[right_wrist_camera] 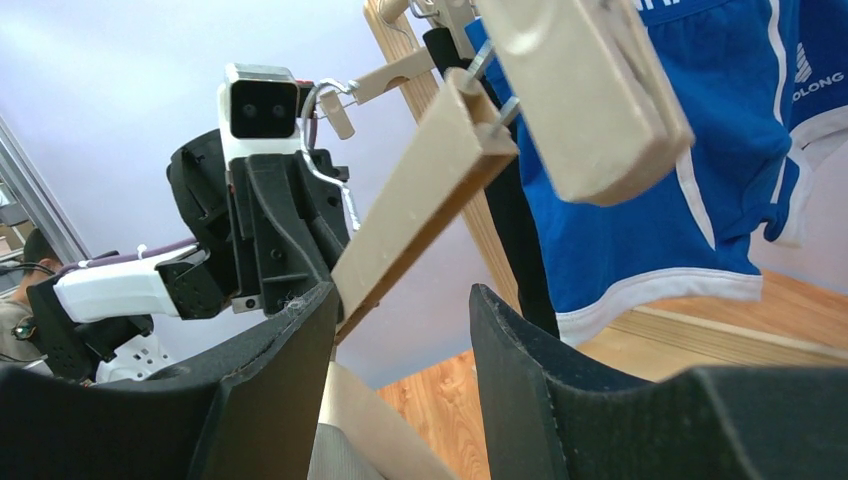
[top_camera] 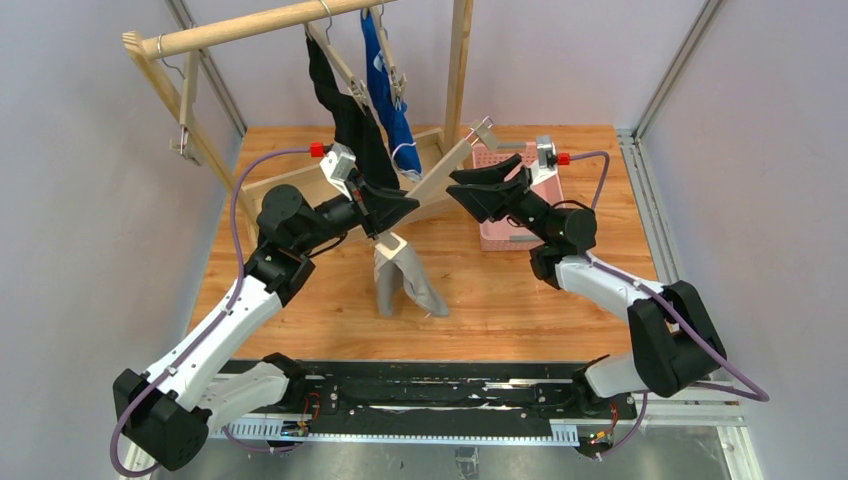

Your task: Remove the underwear clipped to the hanger

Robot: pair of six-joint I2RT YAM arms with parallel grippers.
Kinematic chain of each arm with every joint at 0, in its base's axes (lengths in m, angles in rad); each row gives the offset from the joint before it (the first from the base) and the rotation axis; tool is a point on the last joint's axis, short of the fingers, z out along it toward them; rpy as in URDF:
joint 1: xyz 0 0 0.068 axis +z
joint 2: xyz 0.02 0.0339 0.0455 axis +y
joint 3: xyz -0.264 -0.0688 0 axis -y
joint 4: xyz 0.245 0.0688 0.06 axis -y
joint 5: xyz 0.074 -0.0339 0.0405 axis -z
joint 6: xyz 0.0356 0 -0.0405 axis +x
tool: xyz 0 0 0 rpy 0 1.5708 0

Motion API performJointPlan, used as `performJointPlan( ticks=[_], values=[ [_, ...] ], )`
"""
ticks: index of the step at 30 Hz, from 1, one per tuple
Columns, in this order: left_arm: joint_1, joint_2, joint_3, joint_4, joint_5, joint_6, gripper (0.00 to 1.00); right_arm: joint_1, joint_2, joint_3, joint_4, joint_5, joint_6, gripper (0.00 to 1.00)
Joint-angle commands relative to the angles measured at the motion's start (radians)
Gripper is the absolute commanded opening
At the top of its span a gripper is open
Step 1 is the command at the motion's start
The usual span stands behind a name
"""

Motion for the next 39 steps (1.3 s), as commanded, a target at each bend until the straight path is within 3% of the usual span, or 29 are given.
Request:
performJointPlan(
  ticks=[1,27,33,35,36,37,39],
  values=[
    [-0.017,-0.001,0.041,0.115,0.023,-0.040,0.00,0.031,0.034,0.053,0.064,0.011,-0.012,0.53],
    [-0.030,0.056,-0.031,0.293,0.015,-0.169,0.00,0.088,0.119,0.202,0.071,0.027,-0.015,0.45],
    [-0.035,0.075,-0.039,0.320,0.016,-0.185,0.00,0.095,0.129,0.229,0.072,0.015,-0.004,0.35],
    [-0.037,0.077,-0.043,0.330,0.014,-0.191,0.00,0.096,0.128,0.236,0.072,0.007,-0.005,0.22],
    [-0.037,0.077,-0.044,0.333,0.012,-0.193,0.00,0.097,0.129,0.238,0.071,0.006,-0.004,0.06],
    [-0.037,0.077,-0.045,0.336,0.012,-0.194,0.00,0.097,0.130,0.237,0.070,0.007,-0.003,0.01],
    [-0.037,0.078,-0.045,0.339,0.006,-0.200,0.00,0.097,0.131,0.232,0.071,0.012,-0.004,0.01]
  ],
)
